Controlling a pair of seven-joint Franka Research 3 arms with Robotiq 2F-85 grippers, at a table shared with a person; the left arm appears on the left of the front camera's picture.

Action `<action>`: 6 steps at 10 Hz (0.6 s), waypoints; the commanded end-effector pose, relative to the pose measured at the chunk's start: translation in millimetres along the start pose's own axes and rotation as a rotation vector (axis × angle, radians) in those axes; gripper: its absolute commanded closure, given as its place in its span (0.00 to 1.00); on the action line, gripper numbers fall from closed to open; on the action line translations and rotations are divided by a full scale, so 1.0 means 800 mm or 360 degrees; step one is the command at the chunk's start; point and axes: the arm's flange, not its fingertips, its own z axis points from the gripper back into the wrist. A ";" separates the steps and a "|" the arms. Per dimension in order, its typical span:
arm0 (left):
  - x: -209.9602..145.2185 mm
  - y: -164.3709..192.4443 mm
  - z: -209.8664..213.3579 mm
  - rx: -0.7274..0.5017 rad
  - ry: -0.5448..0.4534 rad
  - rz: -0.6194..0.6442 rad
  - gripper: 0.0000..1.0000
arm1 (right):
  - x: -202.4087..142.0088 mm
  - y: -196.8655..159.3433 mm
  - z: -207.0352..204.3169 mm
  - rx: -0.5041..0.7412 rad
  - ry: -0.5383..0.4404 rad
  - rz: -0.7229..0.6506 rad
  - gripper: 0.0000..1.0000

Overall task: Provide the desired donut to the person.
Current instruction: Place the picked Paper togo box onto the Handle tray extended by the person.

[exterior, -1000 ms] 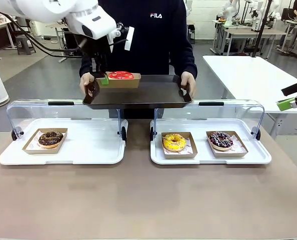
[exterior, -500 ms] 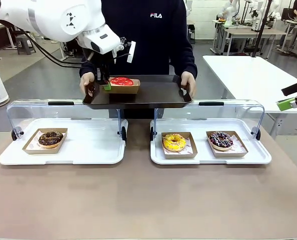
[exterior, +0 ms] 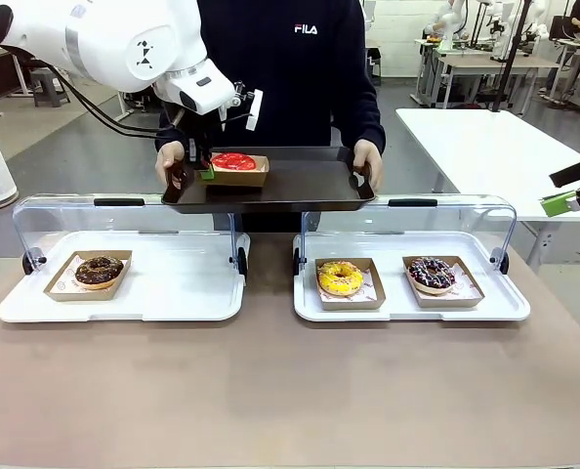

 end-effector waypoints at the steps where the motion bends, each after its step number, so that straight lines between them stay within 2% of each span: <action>1: -0.002 0.004 0.003 -0.0055 0.0008 0.0048 0.44 | 0.001 -0.002 -0.002 0.0023 -0.0046 0.0008 0.00; 2: -0.006 0.004 0.007 -0.0058 0.0020 0.0113 0.29 | 0.001 -0.002 -0.002 0.0023 -0.0046 0.0008 0.00; 3: -0.008 0.002 0.014 -0.0089 0.0012 0.0122 0.00 | 0.001 -0.002 -0.002 0.0023 -0.0046 0.0008 0.00; 5: -0.009 0.001 0.027 -0.0148 0.0016 0.0101 0.00 | 0.001 -0.002 -0.002 0.0023 -0.0046 0.0008 0.00; 6: -0.009 0.001 0.031 -0.0176 0.0030 0.0104 0.14 | 0.001 -0.002 -0.002 0.0023 -0.0046 0.0008 0.00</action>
